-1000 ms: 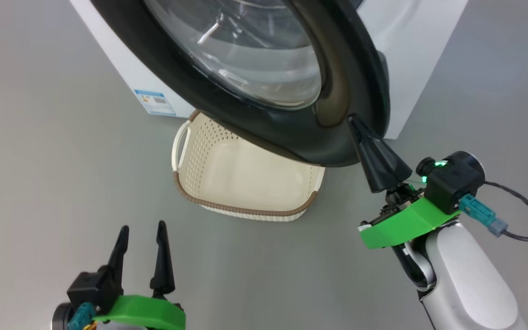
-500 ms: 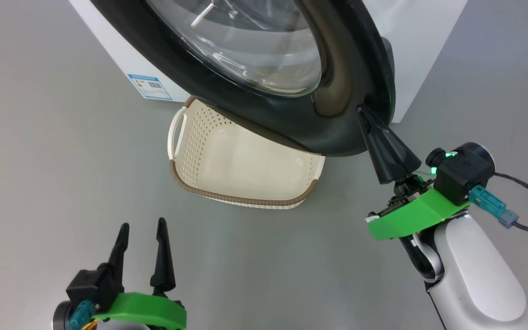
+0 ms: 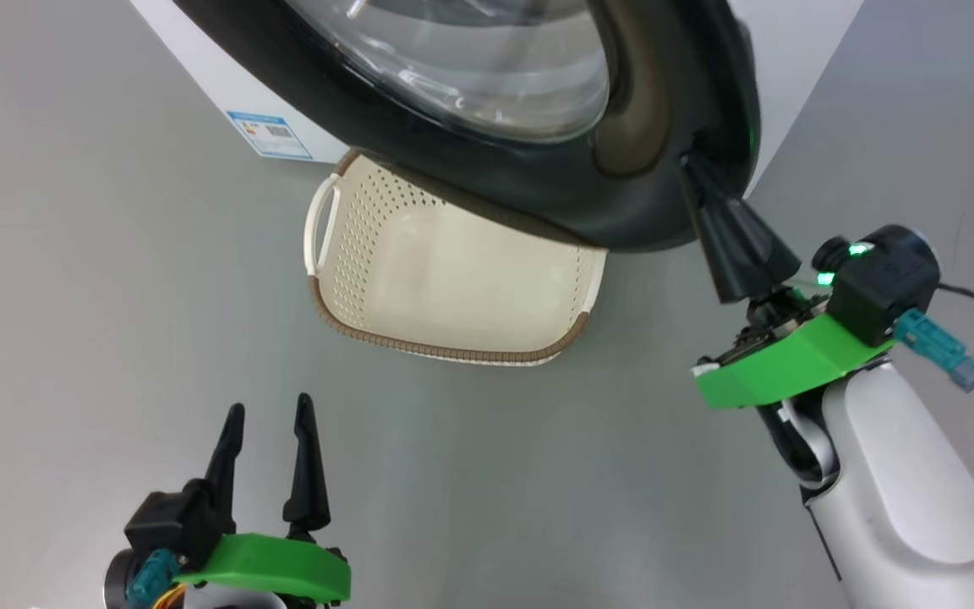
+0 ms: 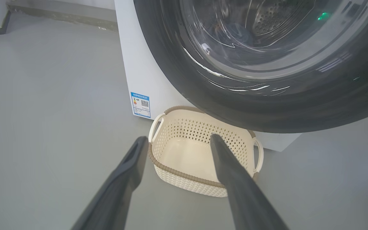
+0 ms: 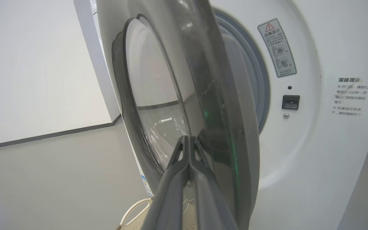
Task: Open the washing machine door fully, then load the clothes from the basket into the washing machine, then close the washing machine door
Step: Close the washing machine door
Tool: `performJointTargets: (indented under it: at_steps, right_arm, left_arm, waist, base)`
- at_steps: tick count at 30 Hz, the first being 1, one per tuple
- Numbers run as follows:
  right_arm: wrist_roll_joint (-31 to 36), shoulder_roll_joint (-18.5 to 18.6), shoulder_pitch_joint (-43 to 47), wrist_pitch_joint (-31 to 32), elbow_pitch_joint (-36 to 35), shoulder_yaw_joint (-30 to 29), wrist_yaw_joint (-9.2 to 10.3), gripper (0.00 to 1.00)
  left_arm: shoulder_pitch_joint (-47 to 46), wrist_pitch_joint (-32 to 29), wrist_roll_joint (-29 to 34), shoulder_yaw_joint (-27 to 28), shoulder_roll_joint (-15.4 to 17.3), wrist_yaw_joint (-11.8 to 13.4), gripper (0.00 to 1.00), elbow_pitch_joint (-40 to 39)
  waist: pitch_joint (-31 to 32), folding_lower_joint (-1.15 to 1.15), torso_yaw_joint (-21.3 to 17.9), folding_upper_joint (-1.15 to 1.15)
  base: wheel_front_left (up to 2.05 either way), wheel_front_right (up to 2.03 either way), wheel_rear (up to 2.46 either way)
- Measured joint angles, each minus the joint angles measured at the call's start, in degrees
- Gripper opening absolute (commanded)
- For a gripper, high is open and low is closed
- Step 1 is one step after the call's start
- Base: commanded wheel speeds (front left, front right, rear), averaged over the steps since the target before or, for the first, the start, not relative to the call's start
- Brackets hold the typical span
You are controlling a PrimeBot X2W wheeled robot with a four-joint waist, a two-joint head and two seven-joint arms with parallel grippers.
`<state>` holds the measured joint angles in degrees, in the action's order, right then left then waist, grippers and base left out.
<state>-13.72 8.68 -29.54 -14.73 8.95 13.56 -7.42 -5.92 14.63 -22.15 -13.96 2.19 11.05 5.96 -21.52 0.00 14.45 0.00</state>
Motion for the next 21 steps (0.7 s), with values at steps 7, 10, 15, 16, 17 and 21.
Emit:
performJointTargets:
  at_steps: [7, 10, 15, 16, 17, 21]
  right_arm:
    - [-0.59, 0.96, -1.95, 0.00, -0.38, -1.29, 0.00, 0.00]
    - [-0.79, 1.78, -3.42, 0.00, -0.65, -1.71, 0.00, 0.00]
    - [-1.03, 3.97, -5.37, -0.01, -1.38, -2.80, 0.00, 0.00]
    - [-1.03, 4.50, -5.78, -0.01, -1.54, -2.88, 0.00, 0.00]
    - [-1.05, 5.03, -6.22, -0.01, -1.75, -2.96, 0.00, 0.00]
    - [-1.08, 7.79, -9.29, -0.01, -2.25, -3.30, 0.00, 0.00]
  left_arm:
    - [-0.24, 0.00, -0.41, -0.99, -0.01, 0.70, 1.00, -0.75]
    - [-0.73, 0.00, -0.41, -1.48, -0.02, 0.91, 1.00, -1.12]
    - [-1.20, 0.00, -0.76, -2.57, -0.03, 1.40, 1.00, -2.12]
    - [-1.20, 0.00, -0.97, -2.79, -0.03, 1.57, 1.00, -2.31]
    - [-1.21, 0.00, -1.00, -3.05, -0.03, 1.89, 1.00, -2.56]
    - [-1.87, 0.00, -1.92, -4.46, -0.05, 2.59, 1.00, -3.78]
  waist:
    - [-2.10, 0.00, -0.05, 0.00]
    - [-3.25, 0.00, -0.03, 0.00]
    - [-5.32, 0.00, 0.26, 0.00]
    - [-5.77, 0.00, 0.37, 0.00]
    - [-6.27, 0.00, 0.50, 0.00]
    - [-8.81, 0.00, 1.28, 0.00]
  base:
    - [0.00, 0.00, 0.00]
    - [0.00, 0.00, 0.00]
    - [0.00, 0.00, 0.00]
    - [0.00, 0.00, 0.00]
    - [0.00, 0.00, 0.00]
    - [0.00, 0.00, 0.00]
